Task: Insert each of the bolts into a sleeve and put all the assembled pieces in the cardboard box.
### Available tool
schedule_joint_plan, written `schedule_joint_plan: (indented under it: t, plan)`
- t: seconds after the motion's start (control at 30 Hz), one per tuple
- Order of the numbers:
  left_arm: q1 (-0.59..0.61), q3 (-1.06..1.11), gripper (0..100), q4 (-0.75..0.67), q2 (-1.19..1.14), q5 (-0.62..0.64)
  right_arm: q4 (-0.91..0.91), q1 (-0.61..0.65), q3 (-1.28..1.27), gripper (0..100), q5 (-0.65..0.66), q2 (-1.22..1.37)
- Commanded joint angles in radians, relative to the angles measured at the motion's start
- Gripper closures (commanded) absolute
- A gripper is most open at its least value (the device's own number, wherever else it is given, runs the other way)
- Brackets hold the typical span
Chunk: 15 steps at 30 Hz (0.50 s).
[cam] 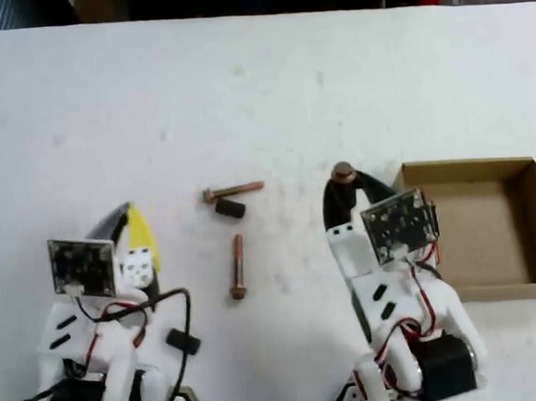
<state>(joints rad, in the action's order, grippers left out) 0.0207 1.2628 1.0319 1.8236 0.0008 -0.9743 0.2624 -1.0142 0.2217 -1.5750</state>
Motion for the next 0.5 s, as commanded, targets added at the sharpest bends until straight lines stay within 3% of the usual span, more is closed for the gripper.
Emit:
schedule_joint_plan:
  t: [0.0,0.2,0.47]
  plan:
    - [0.077,-0.046,98,0.038,0.005,-0.009,-0.065,-0.022,0.167,98.2,0.005,0.094]
    - [0.085,-0.031,98,0.144,0.005,-0.011,-0.07,-0.199,0.331,98.2,0.003,0.43]
    - [0.087,0.19,98,0.144,0.005,-0.005,-0.067,-0.42,0.479,98.1,0.011,0.881]
